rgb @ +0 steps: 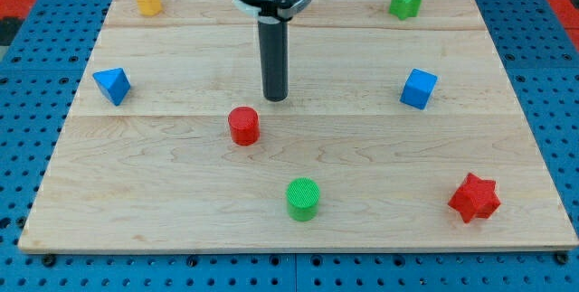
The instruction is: Move the red blocks parallel to each other
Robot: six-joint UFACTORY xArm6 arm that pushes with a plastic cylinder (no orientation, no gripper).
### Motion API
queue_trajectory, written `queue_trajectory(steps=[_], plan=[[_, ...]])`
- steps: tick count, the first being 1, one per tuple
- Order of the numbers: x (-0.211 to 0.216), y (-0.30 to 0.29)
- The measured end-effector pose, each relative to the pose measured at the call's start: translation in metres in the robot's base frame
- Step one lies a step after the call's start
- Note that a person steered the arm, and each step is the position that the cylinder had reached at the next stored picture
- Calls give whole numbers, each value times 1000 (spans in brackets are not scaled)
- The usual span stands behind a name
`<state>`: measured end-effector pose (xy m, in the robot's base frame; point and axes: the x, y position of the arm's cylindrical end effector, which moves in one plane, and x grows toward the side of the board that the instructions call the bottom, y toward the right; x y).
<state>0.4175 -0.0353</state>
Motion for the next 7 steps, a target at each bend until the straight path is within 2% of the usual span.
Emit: queue_trajectory(steps=[1, 2, 3, 4, 5, 6, 7], plan=[[16, -63], [26, -59], [16, 15], [42, 90], [87, 229], [97, 332], [161, 310]])
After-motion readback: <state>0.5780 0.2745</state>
